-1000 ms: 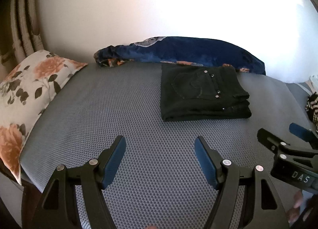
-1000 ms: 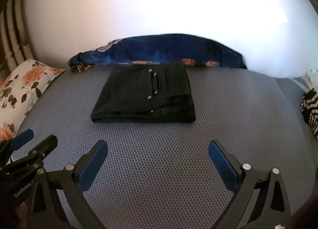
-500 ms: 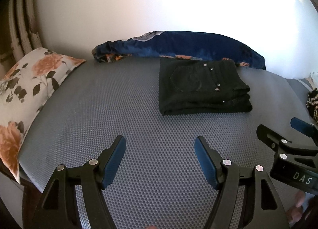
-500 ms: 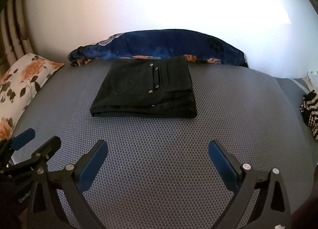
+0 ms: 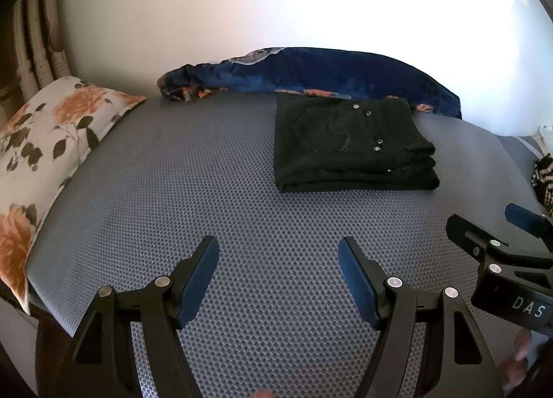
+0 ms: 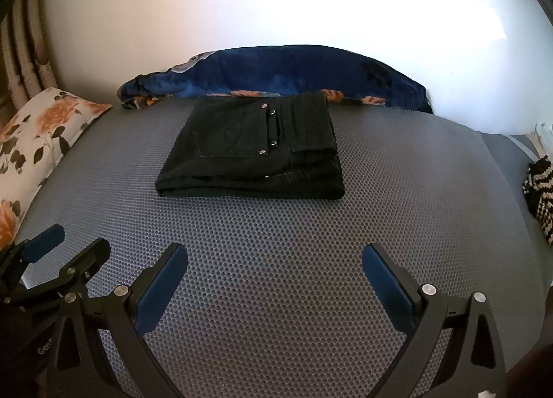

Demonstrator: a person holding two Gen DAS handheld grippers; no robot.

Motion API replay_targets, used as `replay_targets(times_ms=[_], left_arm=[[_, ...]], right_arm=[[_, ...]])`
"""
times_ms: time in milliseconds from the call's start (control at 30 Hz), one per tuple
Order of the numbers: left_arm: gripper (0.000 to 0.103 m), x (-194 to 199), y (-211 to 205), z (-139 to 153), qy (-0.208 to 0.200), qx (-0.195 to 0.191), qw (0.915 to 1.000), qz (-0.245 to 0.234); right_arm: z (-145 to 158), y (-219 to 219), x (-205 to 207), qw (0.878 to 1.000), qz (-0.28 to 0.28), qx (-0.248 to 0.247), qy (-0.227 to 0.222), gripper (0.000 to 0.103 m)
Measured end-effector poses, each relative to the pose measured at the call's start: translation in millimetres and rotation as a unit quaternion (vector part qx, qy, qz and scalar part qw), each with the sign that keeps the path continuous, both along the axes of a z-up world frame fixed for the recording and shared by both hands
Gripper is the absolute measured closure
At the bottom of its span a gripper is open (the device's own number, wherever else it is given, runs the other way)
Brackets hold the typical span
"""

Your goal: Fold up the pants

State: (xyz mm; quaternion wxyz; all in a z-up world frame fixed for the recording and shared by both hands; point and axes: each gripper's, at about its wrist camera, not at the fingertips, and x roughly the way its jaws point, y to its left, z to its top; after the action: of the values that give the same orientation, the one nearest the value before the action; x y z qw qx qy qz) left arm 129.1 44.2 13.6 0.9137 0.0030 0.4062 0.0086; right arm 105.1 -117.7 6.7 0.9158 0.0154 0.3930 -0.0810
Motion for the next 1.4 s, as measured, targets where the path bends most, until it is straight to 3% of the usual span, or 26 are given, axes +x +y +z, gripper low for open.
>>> replay_targets(times_ms=[1400], left_arm=[[0.031,-0.2,3.0,-9.4,0.003,0.017,0.9998,0.009]], right_arm=[[-7.0,3.5,0.3,1.0,-0.001,0.0,0.013,0.002]])
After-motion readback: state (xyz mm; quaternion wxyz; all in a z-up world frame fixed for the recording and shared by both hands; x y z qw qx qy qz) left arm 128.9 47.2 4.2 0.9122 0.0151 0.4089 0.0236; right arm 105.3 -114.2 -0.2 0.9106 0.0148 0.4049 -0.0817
